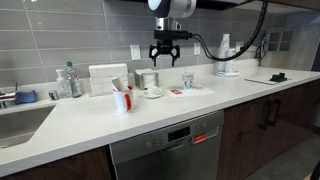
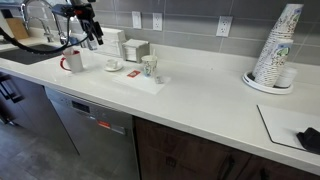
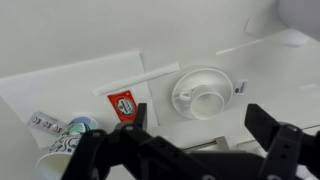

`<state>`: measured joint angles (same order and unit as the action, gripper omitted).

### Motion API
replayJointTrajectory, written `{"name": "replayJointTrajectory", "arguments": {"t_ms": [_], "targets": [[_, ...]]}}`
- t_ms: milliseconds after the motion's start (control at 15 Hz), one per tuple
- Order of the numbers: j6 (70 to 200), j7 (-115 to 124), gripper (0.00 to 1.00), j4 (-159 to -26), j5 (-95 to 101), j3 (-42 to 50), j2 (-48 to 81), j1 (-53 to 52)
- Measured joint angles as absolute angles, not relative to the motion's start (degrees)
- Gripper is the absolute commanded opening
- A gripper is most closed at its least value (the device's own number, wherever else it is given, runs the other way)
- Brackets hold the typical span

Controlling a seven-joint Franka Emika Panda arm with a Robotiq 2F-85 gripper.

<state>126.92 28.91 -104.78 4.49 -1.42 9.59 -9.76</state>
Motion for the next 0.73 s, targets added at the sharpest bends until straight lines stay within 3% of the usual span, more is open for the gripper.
{"name": "replayJointTrajectory", "arguments": {"t_ms": [733], "targets": [[128.26, 5.19, 1.0, -118.79, 6.35, -1.46, -7.99, -6.48]]}}
